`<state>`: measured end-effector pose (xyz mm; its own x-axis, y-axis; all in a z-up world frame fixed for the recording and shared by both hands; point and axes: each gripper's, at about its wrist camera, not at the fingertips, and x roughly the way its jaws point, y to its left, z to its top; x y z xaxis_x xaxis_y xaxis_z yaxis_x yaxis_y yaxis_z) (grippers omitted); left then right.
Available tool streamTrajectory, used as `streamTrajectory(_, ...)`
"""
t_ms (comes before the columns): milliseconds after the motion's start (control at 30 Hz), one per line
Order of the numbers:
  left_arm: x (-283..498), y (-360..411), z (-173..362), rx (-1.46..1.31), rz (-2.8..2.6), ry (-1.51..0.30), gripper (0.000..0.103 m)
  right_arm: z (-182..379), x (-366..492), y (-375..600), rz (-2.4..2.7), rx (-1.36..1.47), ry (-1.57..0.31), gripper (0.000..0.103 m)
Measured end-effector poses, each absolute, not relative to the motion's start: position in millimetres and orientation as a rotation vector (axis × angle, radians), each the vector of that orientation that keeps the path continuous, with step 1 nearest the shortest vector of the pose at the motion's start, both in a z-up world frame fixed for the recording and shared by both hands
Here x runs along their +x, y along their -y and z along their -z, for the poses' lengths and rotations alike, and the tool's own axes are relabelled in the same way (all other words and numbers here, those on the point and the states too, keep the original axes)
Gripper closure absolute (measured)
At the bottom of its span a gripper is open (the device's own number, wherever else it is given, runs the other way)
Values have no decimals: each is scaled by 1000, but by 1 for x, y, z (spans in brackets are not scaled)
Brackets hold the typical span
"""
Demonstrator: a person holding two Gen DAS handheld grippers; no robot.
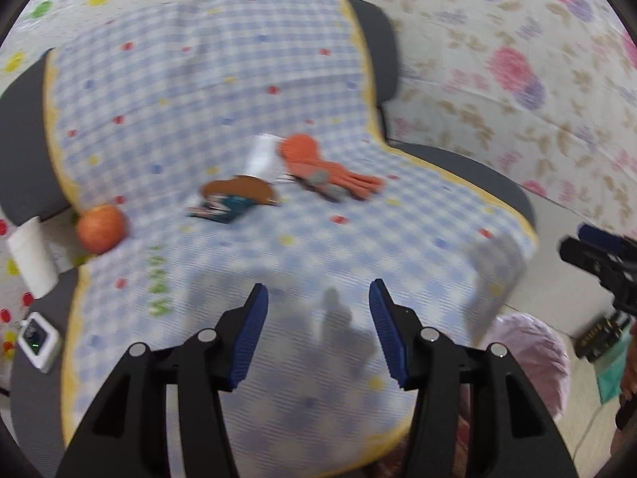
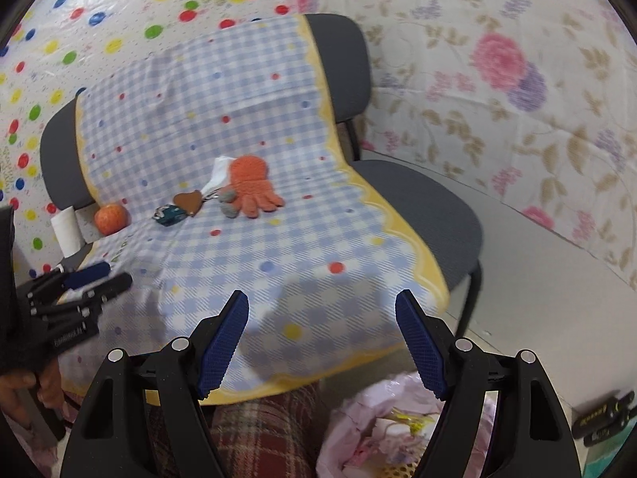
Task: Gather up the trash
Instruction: 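Move both open grippers back over the chair, then grasp the teal snack packet with the left gripper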
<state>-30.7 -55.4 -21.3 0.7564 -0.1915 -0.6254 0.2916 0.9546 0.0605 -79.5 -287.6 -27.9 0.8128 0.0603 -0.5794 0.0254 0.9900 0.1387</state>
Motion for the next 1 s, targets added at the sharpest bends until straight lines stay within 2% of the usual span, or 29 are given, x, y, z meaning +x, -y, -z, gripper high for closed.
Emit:
streamTrajectory(333,16,15,-22,168,77,-550,40,22,-18,258,-94,82,-618,33)
streamTrajectory(533,48,21,-28,169,75,-535,40,7,19,251,-106,59,-585,33)
streamTrajectory(600,60,22,-25,166,87,-539,39,4,31,250,-109,63,-579,33)
streamTrajectory(733,84,29,-8,168,128,-580,32,6,57,248,-112,79,-587,33)
streamTrajectory(1000,125,32,33,151,136,-731,32,18,85,244,-126,108,-618,33)
